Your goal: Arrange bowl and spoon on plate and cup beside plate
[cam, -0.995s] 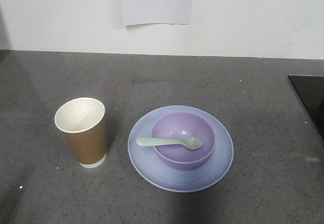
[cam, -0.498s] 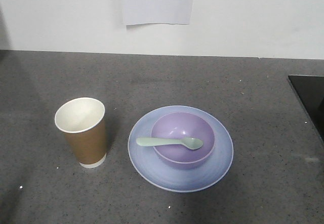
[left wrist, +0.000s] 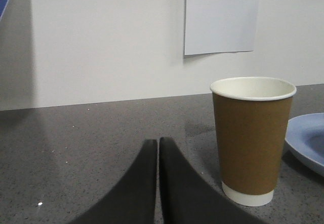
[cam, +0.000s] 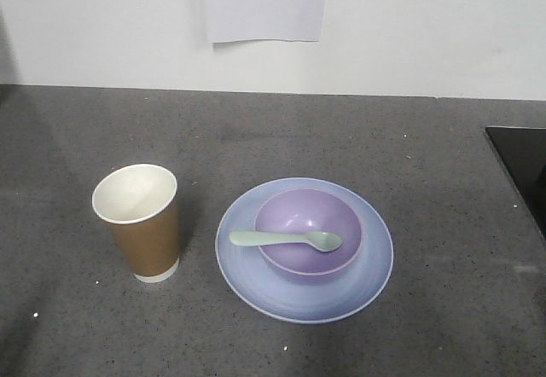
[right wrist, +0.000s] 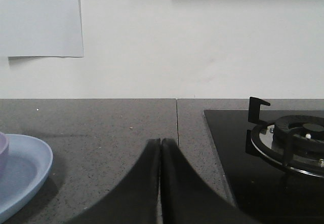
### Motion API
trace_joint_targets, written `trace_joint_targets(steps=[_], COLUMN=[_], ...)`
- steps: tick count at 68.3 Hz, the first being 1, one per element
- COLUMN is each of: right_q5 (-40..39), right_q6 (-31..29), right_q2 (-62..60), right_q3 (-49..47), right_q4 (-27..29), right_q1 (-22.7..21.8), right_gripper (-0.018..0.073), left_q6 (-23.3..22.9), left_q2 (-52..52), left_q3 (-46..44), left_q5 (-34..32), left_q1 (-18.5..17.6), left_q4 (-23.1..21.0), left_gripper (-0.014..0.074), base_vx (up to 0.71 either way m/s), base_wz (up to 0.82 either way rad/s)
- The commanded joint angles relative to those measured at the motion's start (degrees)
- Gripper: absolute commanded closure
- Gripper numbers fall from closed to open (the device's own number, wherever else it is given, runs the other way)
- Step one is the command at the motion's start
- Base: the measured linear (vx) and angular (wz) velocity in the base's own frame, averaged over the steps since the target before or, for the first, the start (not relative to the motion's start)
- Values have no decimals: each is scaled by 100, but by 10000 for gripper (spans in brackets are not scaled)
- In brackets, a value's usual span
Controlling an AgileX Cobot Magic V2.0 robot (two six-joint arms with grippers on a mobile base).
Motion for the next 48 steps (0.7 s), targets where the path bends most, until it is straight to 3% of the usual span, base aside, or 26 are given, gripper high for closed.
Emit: trace_joint_targets(steps=[1,48], right_q5=[-780,-888], right_q6=[33,70], right_q2=[-48,-48], right_q3=[96,105], right_q4=[1,-11], right_q1=[-35,-35], right_gripper=[570,570], left_q6=[-17,-17], left_q2=[-83,-83], left_q3=[-102,-102], left_q5=[-423,-423], left_q1=[-18,-18], left_q4=[-9,-9], left_gripper=[603,603], base_vx=[0,0], base_wz=[0,0])
